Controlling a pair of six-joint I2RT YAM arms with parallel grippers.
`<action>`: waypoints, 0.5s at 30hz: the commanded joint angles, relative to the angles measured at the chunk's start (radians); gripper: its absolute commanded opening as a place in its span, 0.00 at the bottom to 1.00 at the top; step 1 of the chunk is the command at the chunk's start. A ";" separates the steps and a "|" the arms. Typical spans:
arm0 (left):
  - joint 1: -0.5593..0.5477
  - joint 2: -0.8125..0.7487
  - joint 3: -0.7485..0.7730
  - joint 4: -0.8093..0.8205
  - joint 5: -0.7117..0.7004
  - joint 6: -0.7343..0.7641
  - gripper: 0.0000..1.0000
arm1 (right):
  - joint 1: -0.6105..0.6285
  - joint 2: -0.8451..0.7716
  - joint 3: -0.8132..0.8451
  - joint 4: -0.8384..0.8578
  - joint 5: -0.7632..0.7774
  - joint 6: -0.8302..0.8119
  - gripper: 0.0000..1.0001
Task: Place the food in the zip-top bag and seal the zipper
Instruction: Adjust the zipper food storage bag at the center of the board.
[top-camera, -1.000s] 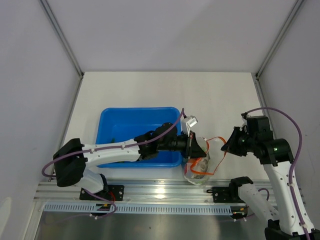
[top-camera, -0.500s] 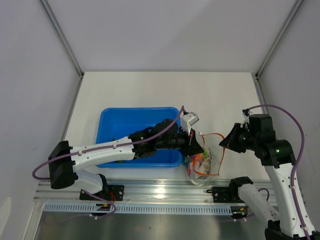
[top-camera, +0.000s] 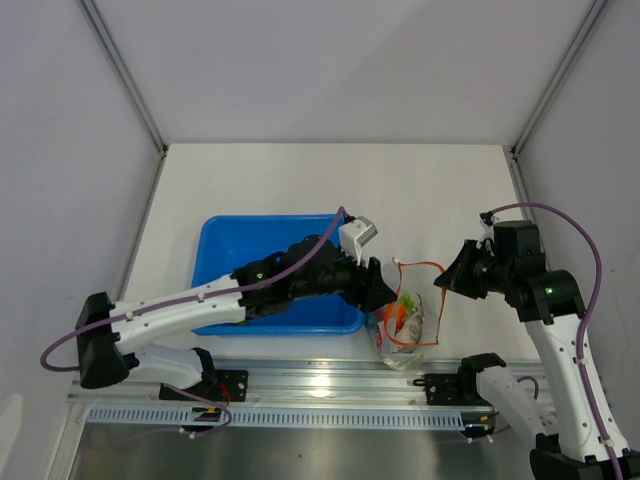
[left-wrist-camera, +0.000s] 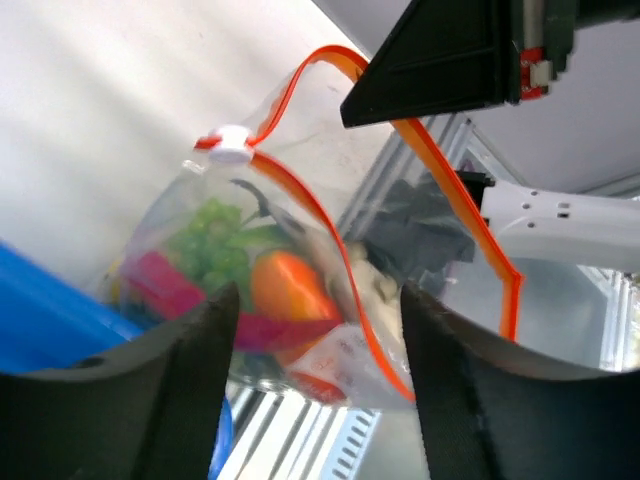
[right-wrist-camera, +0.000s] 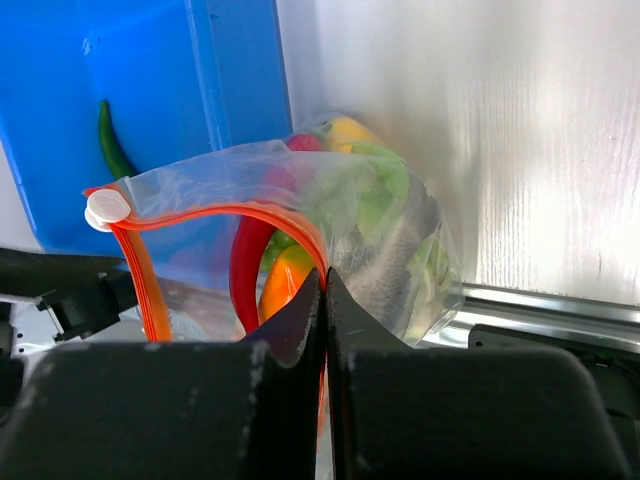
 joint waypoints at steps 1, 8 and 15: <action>0.005 -0.170 -0.052 0.083 -0.114 0.026 0.82 | 0.006 0.004 0.023 0.041 -0.016 -0.003 0.00; 0.047 -0.357 -0.075 -0.024 -0.331 0.061 1.00 | 0.004 0.024 0.000 0.056 0.019 -0.017 0.00; 0.331 -0.348 -0.063 -0.280 -0.250 -0.135 0.99 | 0.004 0.052 -0.040 0.079 0.059 0.023 0.00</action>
